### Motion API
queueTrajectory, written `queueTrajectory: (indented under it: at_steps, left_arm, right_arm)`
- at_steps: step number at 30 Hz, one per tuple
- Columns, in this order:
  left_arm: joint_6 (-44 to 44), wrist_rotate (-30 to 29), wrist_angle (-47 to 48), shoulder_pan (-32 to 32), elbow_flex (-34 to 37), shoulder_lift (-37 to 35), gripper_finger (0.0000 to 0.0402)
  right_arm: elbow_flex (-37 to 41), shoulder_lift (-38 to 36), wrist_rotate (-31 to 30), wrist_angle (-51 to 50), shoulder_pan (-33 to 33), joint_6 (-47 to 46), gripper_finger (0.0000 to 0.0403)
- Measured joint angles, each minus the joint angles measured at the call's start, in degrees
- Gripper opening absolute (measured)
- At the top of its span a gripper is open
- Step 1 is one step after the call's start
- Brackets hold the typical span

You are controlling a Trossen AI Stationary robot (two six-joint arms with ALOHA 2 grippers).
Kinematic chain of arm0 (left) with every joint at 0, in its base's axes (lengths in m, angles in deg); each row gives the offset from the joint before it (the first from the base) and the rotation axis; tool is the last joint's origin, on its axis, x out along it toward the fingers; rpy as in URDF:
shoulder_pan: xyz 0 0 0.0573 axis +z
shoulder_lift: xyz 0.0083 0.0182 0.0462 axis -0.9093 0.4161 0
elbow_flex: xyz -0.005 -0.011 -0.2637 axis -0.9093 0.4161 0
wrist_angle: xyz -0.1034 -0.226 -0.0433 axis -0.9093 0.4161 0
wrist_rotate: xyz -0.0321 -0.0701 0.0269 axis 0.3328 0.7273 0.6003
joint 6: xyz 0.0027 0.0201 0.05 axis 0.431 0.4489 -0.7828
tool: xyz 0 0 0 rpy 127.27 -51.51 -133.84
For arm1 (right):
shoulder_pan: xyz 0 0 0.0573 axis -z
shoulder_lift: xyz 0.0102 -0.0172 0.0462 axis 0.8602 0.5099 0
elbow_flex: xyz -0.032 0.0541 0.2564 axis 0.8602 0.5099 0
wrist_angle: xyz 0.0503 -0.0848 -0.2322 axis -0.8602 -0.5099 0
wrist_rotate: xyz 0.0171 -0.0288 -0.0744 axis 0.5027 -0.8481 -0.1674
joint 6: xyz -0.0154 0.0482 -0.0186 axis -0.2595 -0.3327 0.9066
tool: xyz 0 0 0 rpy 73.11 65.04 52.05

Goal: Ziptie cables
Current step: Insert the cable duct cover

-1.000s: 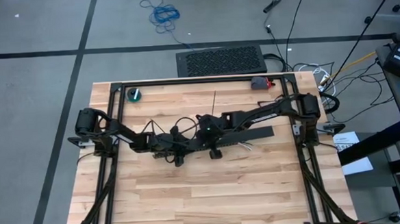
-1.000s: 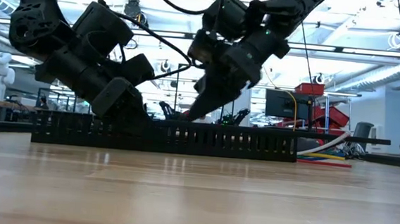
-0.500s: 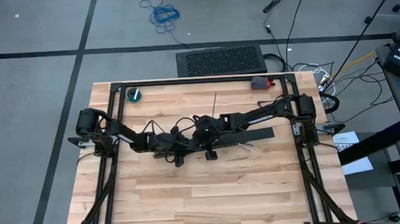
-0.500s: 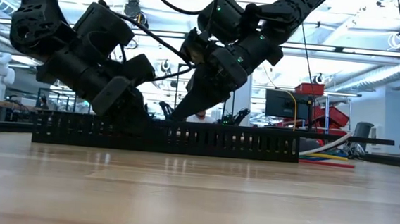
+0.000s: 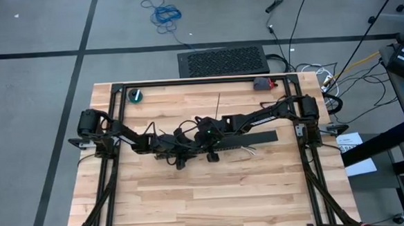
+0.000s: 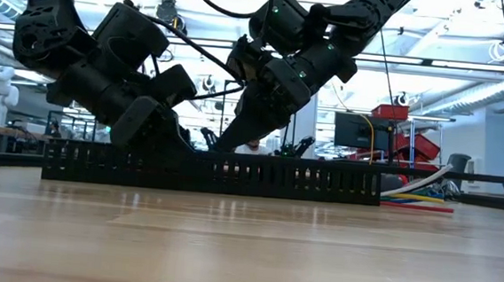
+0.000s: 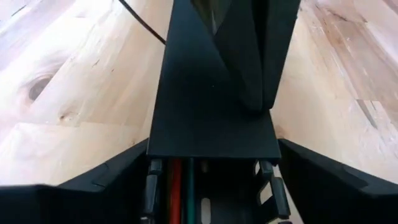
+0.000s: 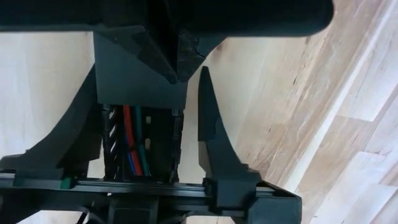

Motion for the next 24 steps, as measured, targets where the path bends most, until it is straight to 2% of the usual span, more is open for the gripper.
queueTrajectory:
  at_steps: [4,12,15,18,24]
  left_arm:
    - [-0.01,-0.39,5.37,0.00,-0.22,-3.69,0.0343]
    - [1.90,-4.28,27.91,-0.02,0.04,-18.21,0.0344]
    - [3.88,-4.29,33.38,-0.19,0.04,-22.83,0.0344]
    - [4.67,-4.50,35.67,-1.02,0.00,-25.04,0.0345]
    - [5.90,-5.01,35.12,-3.26,0.24,-24.83,0.0345]
  right_arm:
    - [0.00,0.02,-0.22,0.16,0.00,-0.02,0.0000]
    - [-0.02,0.09,-0.67,0.79,0.09,-0.19,0.0000]
    - [-0.02,0.09,-0.65,0.79,0.09,-0.25,0.0000]
    - [0.00,0.09,-0.61,0.83,0.09,-0.45,0.0000]
    - [0.02,0.09,-0.43,0.93,0.11,-0.68,0.0000]
